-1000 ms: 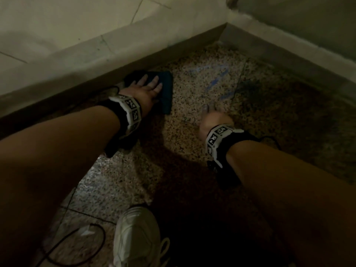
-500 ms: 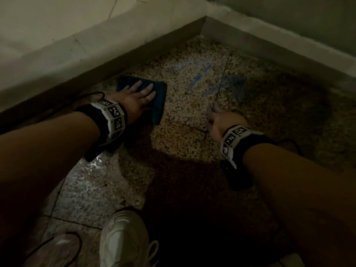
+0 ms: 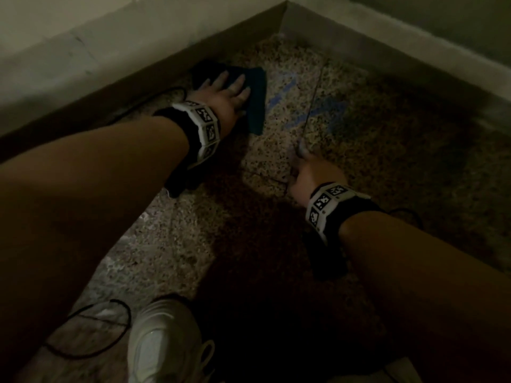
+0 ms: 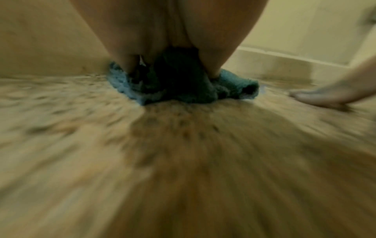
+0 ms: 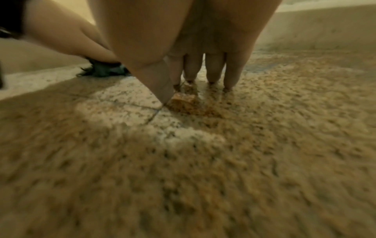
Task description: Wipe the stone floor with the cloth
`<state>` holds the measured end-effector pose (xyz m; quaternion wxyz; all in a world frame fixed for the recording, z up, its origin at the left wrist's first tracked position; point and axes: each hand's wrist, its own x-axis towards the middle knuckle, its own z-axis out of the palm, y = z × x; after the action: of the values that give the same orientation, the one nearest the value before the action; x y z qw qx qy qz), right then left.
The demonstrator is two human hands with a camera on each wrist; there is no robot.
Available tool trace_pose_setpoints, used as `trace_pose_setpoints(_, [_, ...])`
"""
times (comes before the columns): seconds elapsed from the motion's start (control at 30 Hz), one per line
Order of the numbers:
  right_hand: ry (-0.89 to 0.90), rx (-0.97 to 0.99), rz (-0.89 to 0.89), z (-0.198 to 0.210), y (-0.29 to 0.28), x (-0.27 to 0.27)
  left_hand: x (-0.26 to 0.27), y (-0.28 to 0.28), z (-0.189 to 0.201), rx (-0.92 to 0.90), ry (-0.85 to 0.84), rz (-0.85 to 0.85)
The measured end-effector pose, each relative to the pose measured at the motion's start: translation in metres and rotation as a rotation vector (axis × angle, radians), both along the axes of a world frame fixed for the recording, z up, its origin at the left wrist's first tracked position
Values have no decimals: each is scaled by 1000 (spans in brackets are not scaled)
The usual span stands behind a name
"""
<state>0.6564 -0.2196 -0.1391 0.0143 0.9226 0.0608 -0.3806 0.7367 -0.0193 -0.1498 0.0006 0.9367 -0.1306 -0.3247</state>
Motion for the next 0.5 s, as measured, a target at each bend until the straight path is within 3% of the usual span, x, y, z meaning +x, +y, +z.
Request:
trace_pose_setpoints(0.2, [52,50,1,0,-9,3,-46,2,5,65,86,-64])
trace_pose_setpoints(0.33, [64,-69,50,5,-26,1,-78,7,11,72,133,-143])
trace_pose_setpoints(0.5, [65,-37,67,6,-43,-8,-78,7,12,54,175,-133])
